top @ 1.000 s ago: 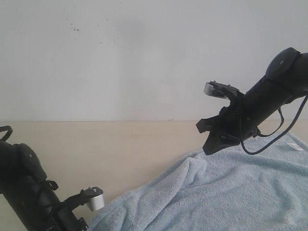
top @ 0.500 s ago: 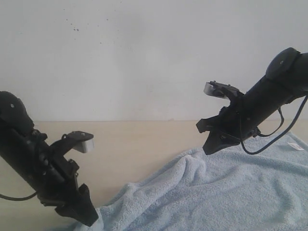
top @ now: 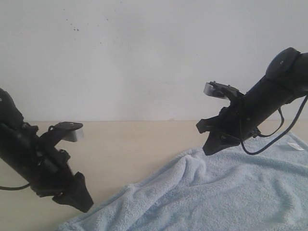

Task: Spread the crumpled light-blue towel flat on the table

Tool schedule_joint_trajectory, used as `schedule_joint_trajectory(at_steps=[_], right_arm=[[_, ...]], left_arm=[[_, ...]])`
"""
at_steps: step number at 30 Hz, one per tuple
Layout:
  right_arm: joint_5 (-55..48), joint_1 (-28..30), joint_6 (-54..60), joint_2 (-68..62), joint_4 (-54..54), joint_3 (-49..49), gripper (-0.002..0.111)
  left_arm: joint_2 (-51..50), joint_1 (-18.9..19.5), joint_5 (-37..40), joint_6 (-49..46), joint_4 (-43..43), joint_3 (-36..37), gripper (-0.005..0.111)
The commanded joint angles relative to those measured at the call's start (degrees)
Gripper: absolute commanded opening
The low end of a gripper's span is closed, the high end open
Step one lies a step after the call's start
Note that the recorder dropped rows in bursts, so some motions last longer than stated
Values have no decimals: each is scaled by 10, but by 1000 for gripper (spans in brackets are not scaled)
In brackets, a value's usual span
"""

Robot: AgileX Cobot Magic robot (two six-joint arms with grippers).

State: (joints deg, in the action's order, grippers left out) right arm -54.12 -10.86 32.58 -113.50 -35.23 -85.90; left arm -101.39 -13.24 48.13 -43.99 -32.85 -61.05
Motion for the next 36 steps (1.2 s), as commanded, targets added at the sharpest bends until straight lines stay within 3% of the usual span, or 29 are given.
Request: schedule_joint_trajectory(at_steps=[1, 9, 14, 25, 30, 36], right_arm=[[9, -1, 5, 7, 1, 1, 0], [10, -1, 5, 7, 1, 1, 0], [10, -1, 5, 7, 1, 1, 0], [10, -1, 5, 7, 1, 1, 0], [-1, -1, 5, 7, 1, 1, 0], [0, -1, 5, 7, 1, 1, 0]], left_arm=[[-1, 29, -40, 111, 74, -3, 62], [-44, 41, -48, 92, 52, -3, 62], [-73, 41, 14, -50, -89, -3, 62], [-97, 41, -9, -42, -52, -3, 62], [-122, 41, -6, -72, -113, -15, 62], [-122, 41, 24, -71, -108, -27, 49]])
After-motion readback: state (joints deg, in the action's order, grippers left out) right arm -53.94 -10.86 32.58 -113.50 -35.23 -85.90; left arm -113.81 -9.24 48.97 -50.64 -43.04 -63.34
